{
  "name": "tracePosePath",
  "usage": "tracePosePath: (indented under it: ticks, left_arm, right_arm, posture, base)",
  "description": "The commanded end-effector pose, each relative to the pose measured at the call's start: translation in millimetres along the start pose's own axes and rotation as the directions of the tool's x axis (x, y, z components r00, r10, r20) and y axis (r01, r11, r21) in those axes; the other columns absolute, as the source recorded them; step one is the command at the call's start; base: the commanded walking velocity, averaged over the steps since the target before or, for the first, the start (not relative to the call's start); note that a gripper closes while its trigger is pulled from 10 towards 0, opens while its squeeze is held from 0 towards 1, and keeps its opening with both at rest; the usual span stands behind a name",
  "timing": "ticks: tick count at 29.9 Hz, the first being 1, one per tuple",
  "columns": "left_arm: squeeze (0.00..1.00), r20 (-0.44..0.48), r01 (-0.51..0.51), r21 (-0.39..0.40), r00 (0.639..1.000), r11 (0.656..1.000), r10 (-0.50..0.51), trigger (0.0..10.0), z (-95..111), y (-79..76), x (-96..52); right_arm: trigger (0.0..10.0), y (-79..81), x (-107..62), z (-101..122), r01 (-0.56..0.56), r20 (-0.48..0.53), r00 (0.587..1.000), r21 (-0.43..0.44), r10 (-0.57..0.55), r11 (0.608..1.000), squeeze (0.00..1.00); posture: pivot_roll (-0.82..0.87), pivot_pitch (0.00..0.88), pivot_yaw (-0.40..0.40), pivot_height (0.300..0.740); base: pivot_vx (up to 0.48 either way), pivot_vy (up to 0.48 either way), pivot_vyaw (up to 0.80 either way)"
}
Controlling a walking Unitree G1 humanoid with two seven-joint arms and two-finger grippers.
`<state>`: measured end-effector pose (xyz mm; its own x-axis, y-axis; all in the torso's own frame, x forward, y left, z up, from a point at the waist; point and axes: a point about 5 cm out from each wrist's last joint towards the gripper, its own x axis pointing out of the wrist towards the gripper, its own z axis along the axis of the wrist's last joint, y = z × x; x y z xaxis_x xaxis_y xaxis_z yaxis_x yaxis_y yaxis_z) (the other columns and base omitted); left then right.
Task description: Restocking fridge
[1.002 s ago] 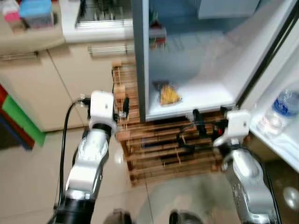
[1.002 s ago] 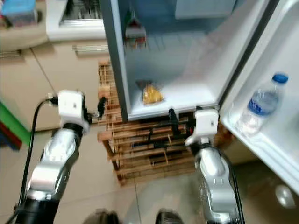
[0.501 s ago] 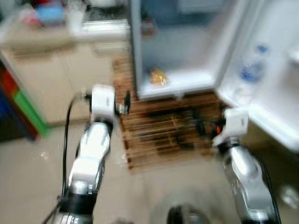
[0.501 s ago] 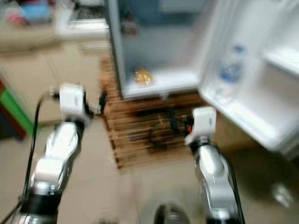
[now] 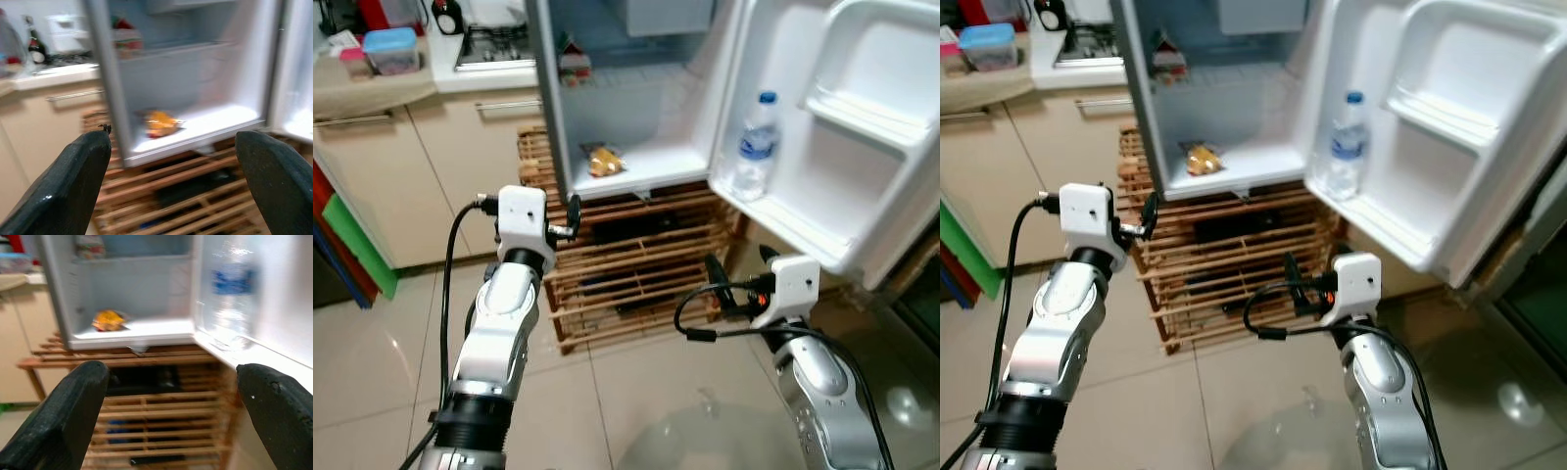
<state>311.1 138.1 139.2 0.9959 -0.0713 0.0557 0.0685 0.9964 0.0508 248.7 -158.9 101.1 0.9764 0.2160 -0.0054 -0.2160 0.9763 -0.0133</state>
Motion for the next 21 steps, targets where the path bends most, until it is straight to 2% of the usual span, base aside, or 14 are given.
tracePosePath:
  ticks: [1,13,14,15,16,17,18,19,20,21]
  left_arm:
    - [0.0,0.003,0.002,-0.017,1.0,1.0,-0.002,10.0,2.1,-1.3,2.6]
    - [0.0,-0.013,0.009,-0.024,1.0,1.0,-0.009,10.0,-2.4,1.0,-1.1]
    - [0.0,-0.039,0.014,-0.052,0.999,0.999,-0.016,10.0,-9.8,4.1,-6.5]
    - [0.0,-0.05,0.011,-0.056,0.999,0.998,-0.014,10.0,-12.6,5.3,-7.1]
    - [0.0,-0.065,0.003,-0.051,0.998,0.999,-0.006,10.0,-15.8,7.0,-6.6]
    - [0.0,-0.065,0.003,-0.051,0.998,0.999,-0.006,10.0,-15.8,7.0,-6.6]
    - [0.0,-0.092,-0.023,-0.048,0.996,0.999,0.018,10.0,-20.9,11.0,-5.2]
    - [0.0,-0.132,-0.049,-0.04,0.99,0.998,0.043,10.0,-27.5,15.5,-3.8]
    - [0.0,-0.132,-0.049,-0.04,0.99,0.998,0.043,10.0,-27.5,15.5,-3.8]
    - [0.0,-0.192,-0.077,-0.021,0.979,0.997,0.072,10.0,-36.6,20.7,-3.1]
  right_arm:
    - [10.0,0.7,2.6,6.7,-0.009,0.029,1.0,-0.018,0.01,1.0,0.0]
    - [10.0,-0.8,0.3,4.5,-0.011,0.022,1.0,-0.015,0.011,1.0,0.0]
    - [10.0,-4.1,-28.7,-39.1,-0.143,-0.189,0.972,0.01,0.142,0.99,0.0]
    - [10.0,-8.0,-41.9,-57.6,-0.17,-0.282,0.944,0.029,0.172,0.985,0.0]
    - [10.0,-13.9,-50.7,-69.8,-0.158,-0.342,0.926,0.035,0.16,0.987,0.0]
    - [10.0,-13.9,-50.7,-69.8,-0.158,-0.342,0.926,0.035,0.16,0.987,0.0]
    - [10.0,-24.3,-54.6,-79.8,-0.106,-0.405,0.909,0.006,0.1,0.994,0.0]
    - [10.0,-36.6,-57.9,-89.6,-0.055,-0.484,0.875,-0.065,0.017,0.996,0.0]
    - [10.0,-36.6,-57.9,-89.6,-0.055,-0.484,0.875,-0.065,0.017,0.996,0.0]
    - [10.0,-55.2,-58.9,-94.1,0.046,-0.525,0.842,-0.164,-0.126,0.985,0.0]
  posture:
    - [-0.18,0.026,0.049,0.74]
    - [-0.18,0.029,0.047,0.74]
    - [-0.17,0.039,0.031,0.74]
    - [-0.18,0.04,0.03,0.74]
    - [-0.18,0.04,0.03,0.74]
    - [-0.18,0.04,0.03,0.74]
    - [-0.18,0.04,0.03,0.74]
    - [-0.18,0.04,0.032,0.74]
    - [-0.18,0.04,0.032,0.74]
    - [-0.18,0.04,0.032,0.74]
  base:
    - [0.0,-0.416,0.0]
    - [0.0,-0.417,0.0]
    - [0.0,0.0,0.0]
    - [0.0,0.0,0.0]
    - [0.0,0.0,0.0]
    - [0.0,0.0,0.0]
    - [0.0,0.0,0.0]
    - [0.0,0.0,0.0]
    - [0.0,0.0,0.0]
    - [0.0,0.0,0.0]
